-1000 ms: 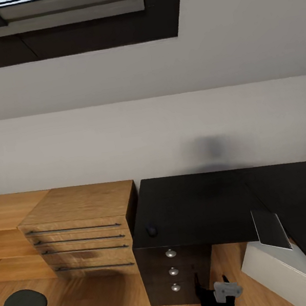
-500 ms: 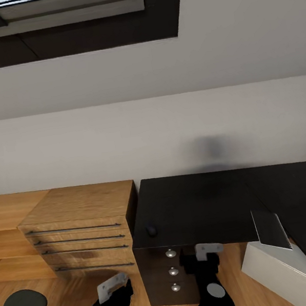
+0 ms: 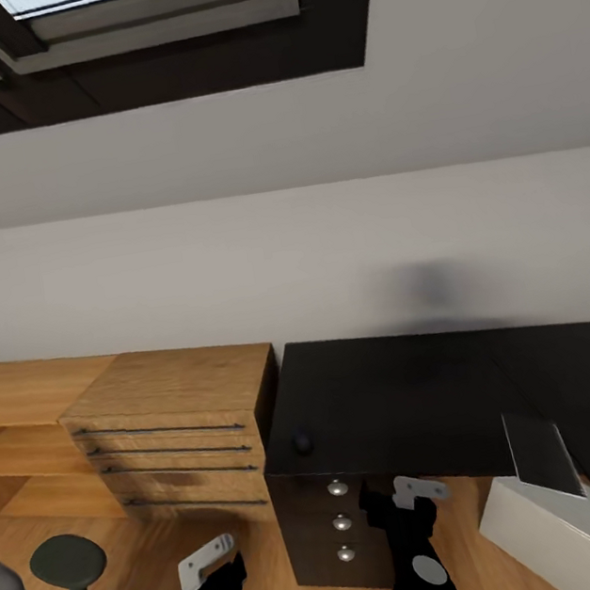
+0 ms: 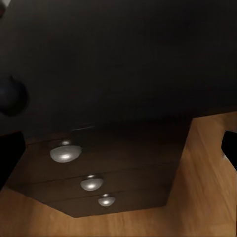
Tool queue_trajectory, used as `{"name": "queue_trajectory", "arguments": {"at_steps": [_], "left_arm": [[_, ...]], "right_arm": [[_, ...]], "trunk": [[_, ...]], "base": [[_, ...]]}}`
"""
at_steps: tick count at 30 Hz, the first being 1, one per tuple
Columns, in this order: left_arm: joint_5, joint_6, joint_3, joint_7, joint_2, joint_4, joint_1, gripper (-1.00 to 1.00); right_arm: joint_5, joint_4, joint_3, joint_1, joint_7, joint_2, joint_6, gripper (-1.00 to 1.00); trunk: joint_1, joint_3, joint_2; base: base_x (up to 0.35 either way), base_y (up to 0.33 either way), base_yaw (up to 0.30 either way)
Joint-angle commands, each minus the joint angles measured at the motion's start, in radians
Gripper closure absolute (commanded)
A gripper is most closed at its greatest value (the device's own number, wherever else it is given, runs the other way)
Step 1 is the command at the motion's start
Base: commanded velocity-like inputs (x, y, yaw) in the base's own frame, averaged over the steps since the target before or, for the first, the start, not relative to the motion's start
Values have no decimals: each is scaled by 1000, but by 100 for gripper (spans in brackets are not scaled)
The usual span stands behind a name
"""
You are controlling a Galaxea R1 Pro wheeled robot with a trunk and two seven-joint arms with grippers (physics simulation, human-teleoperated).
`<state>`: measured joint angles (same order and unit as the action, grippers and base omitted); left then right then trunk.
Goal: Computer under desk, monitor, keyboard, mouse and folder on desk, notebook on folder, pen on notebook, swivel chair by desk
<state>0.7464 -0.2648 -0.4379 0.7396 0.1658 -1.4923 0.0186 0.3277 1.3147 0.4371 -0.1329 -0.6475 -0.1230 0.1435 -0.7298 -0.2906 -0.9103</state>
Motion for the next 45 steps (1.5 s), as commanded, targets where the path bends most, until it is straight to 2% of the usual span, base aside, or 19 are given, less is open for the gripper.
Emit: {"name": "queue_trajectory", "arguments": {"at_steps": [1,5,12,15,16,22,24,27,30,35,42,45], "left_arm": [[4,-4,-2,8,0,-1,1,-100],[2,-4,-7,8,-1,1,1,-100],[2,-4,-9,8,-2,1,1,-100],[2,-4,-9,7,-2,1,1,-100],[2,-4,-8,7,-2,1,1,-100],[2,-4,-7,7,-2,1,1,-100],[-1,8,-6,8,-13,-6,1,-100],[-1,12,-6,8,-26,-6,1,-100],[-1,11,-6,8,-28,-8,1,-100],[-1,14,-7,9,-26,-19,1,-100],[-1,15,-7,9,-26,-20,1,-100],[-1,14,-7,8,-26,-20,1,-100]], "right_arm": [[4,2,2,-1,-9,1,6,-100],[1,-13,41,1,-13,0,4,-100],[-2,-37,79,1,-37,-2,-10,-100],[-11,-76,125,1,-43,-3,-64,-100],[-17,-78,130,1,-45,-2,-77,-100],[-46,-81,149,1,-60,0,-96,-100],[-46,-70,157,12,-71,-10,-104,-100],[-45,-53,158,29,-88,-10,-104,-100],[-46,-36,159,33,-103,-8,-105,-100],[-50,-8,166,33,-131,17,-108,-100],[-61,31,170,32,-170,16,-131,-100],[-72,17,172,32,-187,15,-148,-100]], "trunk": [[0,-1,-1],[0,-1,-1],[0,-1,-1],[0,-2,-1],[0,-2,-1],[0,-4,-1],[0,-4,-1],[0,-4,-1],[0,-4,-1],[0,-4,-1],[0,-4,-1],[0,-4,-1]], "base": [[0,-286,277],[0,-301,278],[0,-299,279],[0,-206,279],[0,-81,279],[0,-30,213],[0,0,0],[0,0,0],[0,0,0],[0,0,0],[0,0,164],[0,0,264]]}}
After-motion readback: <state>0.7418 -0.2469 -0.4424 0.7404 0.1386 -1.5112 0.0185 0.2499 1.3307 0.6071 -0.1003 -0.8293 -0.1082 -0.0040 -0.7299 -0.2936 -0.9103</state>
